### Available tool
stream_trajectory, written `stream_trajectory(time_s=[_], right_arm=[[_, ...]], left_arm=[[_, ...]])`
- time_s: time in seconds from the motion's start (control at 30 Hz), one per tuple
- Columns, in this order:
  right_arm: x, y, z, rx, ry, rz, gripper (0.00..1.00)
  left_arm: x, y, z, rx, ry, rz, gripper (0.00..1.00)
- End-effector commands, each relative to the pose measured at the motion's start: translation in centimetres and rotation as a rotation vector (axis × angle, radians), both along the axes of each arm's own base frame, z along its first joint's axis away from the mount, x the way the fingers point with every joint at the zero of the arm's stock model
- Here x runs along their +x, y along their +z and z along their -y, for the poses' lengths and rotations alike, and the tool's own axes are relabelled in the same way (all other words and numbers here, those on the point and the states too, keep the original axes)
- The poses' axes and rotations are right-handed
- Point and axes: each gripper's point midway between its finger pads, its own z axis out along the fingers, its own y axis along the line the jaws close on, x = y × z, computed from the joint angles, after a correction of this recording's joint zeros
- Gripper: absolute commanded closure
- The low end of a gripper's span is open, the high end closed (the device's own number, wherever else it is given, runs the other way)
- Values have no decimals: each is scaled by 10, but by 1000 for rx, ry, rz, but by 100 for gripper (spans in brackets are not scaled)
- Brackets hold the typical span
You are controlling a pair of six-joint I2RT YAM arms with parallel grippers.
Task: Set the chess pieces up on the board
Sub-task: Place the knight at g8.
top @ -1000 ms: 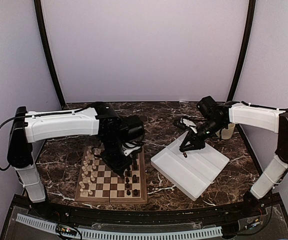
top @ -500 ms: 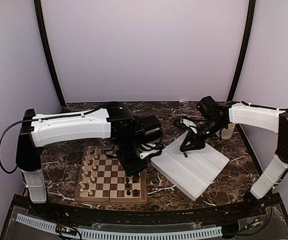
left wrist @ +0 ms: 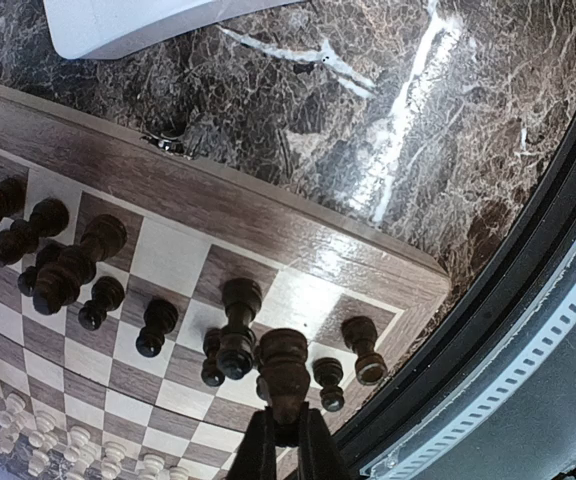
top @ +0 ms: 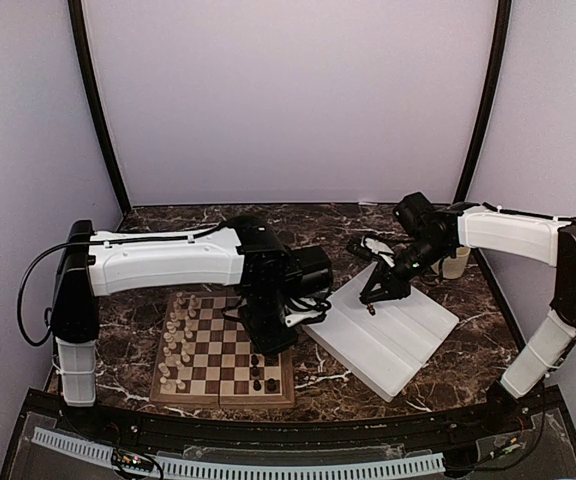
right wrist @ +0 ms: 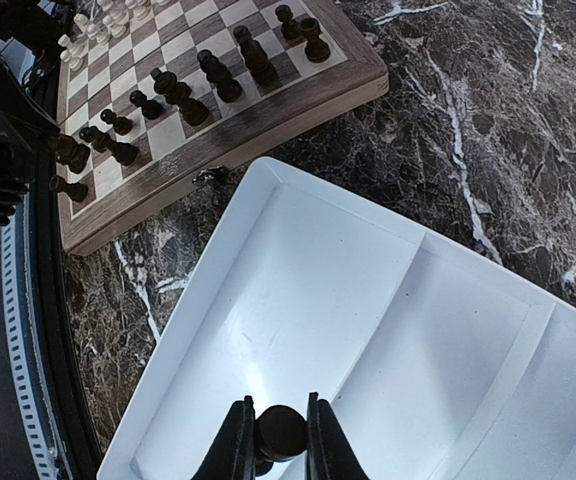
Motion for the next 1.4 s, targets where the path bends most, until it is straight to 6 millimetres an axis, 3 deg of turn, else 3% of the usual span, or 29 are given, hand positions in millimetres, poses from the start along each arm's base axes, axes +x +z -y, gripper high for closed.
stream_trajectory(time_s=[0.0,0.4,0.8,1.0,1.37], right_arm=[[-4,2,0,2,13,22,90],[-5,1,0,4,15,19,90],[-5,2,-1,7,15,18,90],[-4,4,-1,9,13,17,90],[-6,3,0,4,13,22,90]], left_arm=[[-5,0,-3,21,-25,-17,100],[-12,-9,-2,38,-43,-46,99],[-17,5,-2,33,-51,-8,100],[-16,-8,-10,89,-66,13,100],[-15,-20,-6,110,-81,0,100]])
